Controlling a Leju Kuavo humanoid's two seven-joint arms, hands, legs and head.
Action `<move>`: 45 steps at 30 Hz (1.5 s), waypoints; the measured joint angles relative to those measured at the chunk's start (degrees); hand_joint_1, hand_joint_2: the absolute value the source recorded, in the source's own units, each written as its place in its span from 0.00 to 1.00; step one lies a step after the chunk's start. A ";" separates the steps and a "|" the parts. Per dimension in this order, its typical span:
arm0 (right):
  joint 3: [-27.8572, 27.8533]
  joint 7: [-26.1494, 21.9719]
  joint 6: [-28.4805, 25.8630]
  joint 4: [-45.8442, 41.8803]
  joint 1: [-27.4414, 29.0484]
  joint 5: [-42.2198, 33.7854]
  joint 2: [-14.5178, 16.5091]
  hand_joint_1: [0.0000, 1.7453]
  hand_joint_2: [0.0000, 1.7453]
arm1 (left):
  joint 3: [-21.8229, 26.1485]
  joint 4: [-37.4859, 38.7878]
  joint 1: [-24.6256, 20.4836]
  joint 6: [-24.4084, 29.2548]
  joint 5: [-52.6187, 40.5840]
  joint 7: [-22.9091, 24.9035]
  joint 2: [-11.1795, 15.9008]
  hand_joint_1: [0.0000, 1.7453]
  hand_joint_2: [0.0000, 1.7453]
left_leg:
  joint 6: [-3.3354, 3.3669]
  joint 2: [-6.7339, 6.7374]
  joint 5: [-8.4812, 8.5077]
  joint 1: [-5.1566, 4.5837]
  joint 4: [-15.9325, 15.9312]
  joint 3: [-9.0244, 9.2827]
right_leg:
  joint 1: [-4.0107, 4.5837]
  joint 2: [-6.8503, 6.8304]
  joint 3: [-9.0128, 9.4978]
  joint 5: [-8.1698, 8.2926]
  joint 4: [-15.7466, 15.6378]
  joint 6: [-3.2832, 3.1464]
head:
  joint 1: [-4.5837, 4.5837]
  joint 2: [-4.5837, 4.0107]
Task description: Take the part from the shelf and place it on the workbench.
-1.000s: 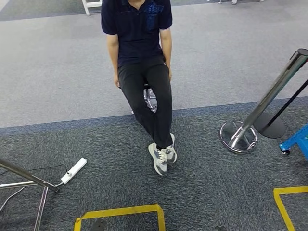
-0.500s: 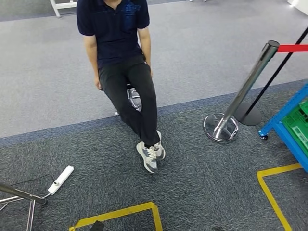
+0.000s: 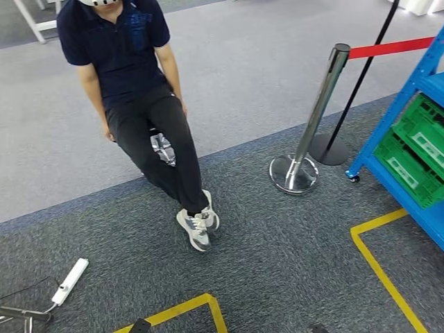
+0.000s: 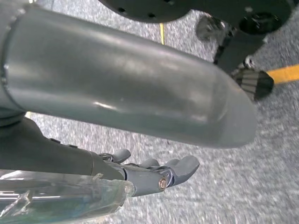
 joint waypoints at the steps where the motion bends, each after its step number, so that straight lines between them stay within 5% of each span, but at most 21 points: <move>1: 0.00 -0.03 0.03 0.00 -0.02 -0.02 0.00 0.00 0.00 | 0.01 0.01 0.00 -0.11 0.00 -0.21 -0.02 0.00 1.00 | 0.15 -1.02 1.65 0.08 -4.04 1.84 | 0.06 0.58 -0.11 0.06 0.12 0.22 | -0.02 0.00; 4: -0.01 -0.13 0.04 0.00 0.00 -0.07 0.00 0.00 0.00 | 0.02 0.04 -0.06 -0.24 0.00 -0.81 -0.10 0.00 1.00 | 0.50 -2.59 2.89 0.07 -9.51 4.04 | 0.03 2.01 -0.74 0.47 0.09 1.19 | -0.05 0.00; 7: -0.01 -0.13 0.02 0.00 0.46 -0.08 0.00 0.00 0.00 | 0.06 0.04 -0.04 -0.24 0.00 -0.99 -0.16 0.00 1.00 | 1.53 -1.18 3.40 0.03 -9.97 4.06 | -0.18 1.23 -1.76 0.08 0.78 2.13 | 0.07 0.00; 11: 0.01 -0.14 0.09 0.00 0.31 -0.08 0.02 0.00 0.00 | 0.09 0.04 0.20 -0.23 0.00 -1.02 -0.21 0.00 1.00 | 2.27 1.19 3.49 -0.03 -10.16 4.09 | 0.00 -2.73 -7.72 -6.58 13.87 2.79 | 0.44 0.00; 13: 0.01 -0.14 0.08 0.00 0.44 -0.10 -0.01 0.00 0.00 | 0.10 0.04 0.24 -0.23 0.00 -1.03 -0.21 0.00 1.00 | 2.28 2.30 3.39 -0.06 -10.12 4.17 | -0.03 -3.05 -8.51 -6.68 16.19 3.01 | 0.47 0.00; 16: -0.01 -0.14 0.08 0.00 0.46 -0.16 -0.15 0.00 0.00 | 0.11 0.04 0.25 -0.28 -0.02 -1.09 -0.19 0.00 1.00 | 1.73 3.59 2.97 -0.10 -9.99 4.61 | 0.02 -4.96 -2.61 -1.98 5.82 3.16 | 0.54 0.00; 18: -0.01 -0.17 0.11 0.00 0.26 -0.16 -0.16 0.00 0.00 | 0.13 0.04 0.23 -0.39 -0.07 -1.14 -0.12 0.00 1.00 | 1.21 4.29 2.63 -0.50 -9.78 4.82 | 0.07 -6.08 0.18 -0.73 0.95 2.66 | 0.46 0.00; 21: -0.01 -0.20 0.16 0.00 0.27 -0.16 -0.15 0.00 0.00 | 0.12 0.04 -0.02 -0.67 -0.30 -1.24 -0.10 0.00 1.00 | 0.63 4.92 2.46 -0.62 -9.68 4.94 | 0.06 -5.06 0.16 -0.63 0.55 1.39 | 0.18 0.00; 23: -0.01 -0.20 0.16 0.00 0.26 -0.17 -0.16 0.00 0.00 | 0.11 0.04 -0.14 -0.81 -0.52 -1.29 -0.12 0.00 1.00 | 0.05 3.61 0.76 -0.40 -7.54 4.09 | -0.07 -4.23 0.06 -0.47 0.45 0.56 | 0.09 0.00; 26: -0.01 -0.22 -0.12 0.00 0.09 -0.19 -0.20 0.00 0.00 | 0.10 0.04 -0.37 -0.92 -0.62 -1.46 -0.15 0.00 1.00 | -0.38 1.66 -4.53 -0.19 2.87 -0.68 | -0.13 -2.97 -0.19 -0.30 0.41 -0.18 | -0.03 0.00; 28: -0.01 -0.22 -0.17 0.00 0.09 -0.19 -0.20 0.00 0.00 | 0.10 0.04 -0.63 -1.00 -0.71 -1.55 -0.14 0.00 1.00 | -0.32 1.51 -5.23 -0.14 7.24 -2.81 | -0.09 -1.86 -0.30 -0.18 0.42 -0.25 | -0.03 0.00; 29: -0.01 -0.22 -0.16 0.00 0.11 -0.19 -0.20 0.00 0.00 | 0.09 0.04 -0.69 -1.02 -0.84 -1.55 -0.14 0.00 1.00 | -0.20 1.38 -4.02 -0.12 6.55 -2.51 | -0.10 -1.19 -0.32 -0.10 0.42 -0.20 | -0.02 0.00; 32: -0.01 -0.21 -0.16 0.00 0.10 -0.17 -0.17 0.00 0.00 | 0.07 0.06 -0.48 -1.05 -1.19 -1.55 -0.14 0.00 1.00 | 0.28 -1.36 1.64 0.17 -4.52 2.63 | -0.13 0.75 -0.57 0.21 0.57 0.38 | -0.06 0.00; 34: -0.01 -0.18 -0.41 0.00 0.10 -0.11 -0.16 0.00 0.00 | 0.07 0.09 -0.36 -1.09 -1.16 -1.52 -0.11 0.00 1.00 | 0.40 -3.19 2.52 0.25 -8.83 4.29 | -0.19 1.75 -1.14 0.54 0.57 1.09 | -0.09 0.01; 36: -0.01 -0.14 -0.79 0.00 0.30 -0.05 -0.17 0.00 0.00 | 0.09 0.10 -0.32 -1.17 -1.01 -1.44 -0.13 0.00 1.00 | 0.79 -2.60 2.65 0.15 -9.43 4.23 | -0.41 2.62 -1.66 1.02 0.19 1.94 | -0.12 0.01; 39: 0.00 -0.11 -1.09 0.00 0.53 -0.03 -0.15 0.00 0.00 | 0.13 0.10 -0.16 -1.25 -0.83 -1.36 -0.19 0.00 1.00 | 1.81 -0.89 3.27 0.31 -10.09 4.32 | -0.24 0.12 -3.79 -1.25 3.77 2.63 | 0.32 0.00; 42: 0.01 -0.10 -1.28 0.00 0.41 -0.01 -0.05 0.00 0.00 | 0.14 0.10 0.20 -1.34 -0.79 -1.34 -0.15 0.00 1.00 | 2.12 1.11 3.24 0.04 -10.09 4.35 | -0.09 -2.76 -8.52 -6.49 14.76 2.98 | 0.68 0.00; 43: 0.01 -0.09 -1.34 0.00 0.46 -0.01 -0.04 0.00 0.00 | 0.15 0.10 0.26 -1.39 -0.77 -1.34 -0.14 0.00 1.00 | 2.15 1.74 3.19 -0.01 -10.08 4.39 | -0.09 -2.98 -9.13 -6.86 16.51 3.05 | 0.68 0.00; 45: -0.01 -0.07 -1.38 0.00 0.61 -0.01 -0.04 0.00 0.00 | 0.17 0.10 0.26 -1.44 -0.77 -1.35 -0.12 0.00 1.00 | 2.05 2.69 3.03 -0.01 -10.06 4.63 | -0.09 -3.41 -6.69 -4.42 12.74 3.06 | 0.69 0.00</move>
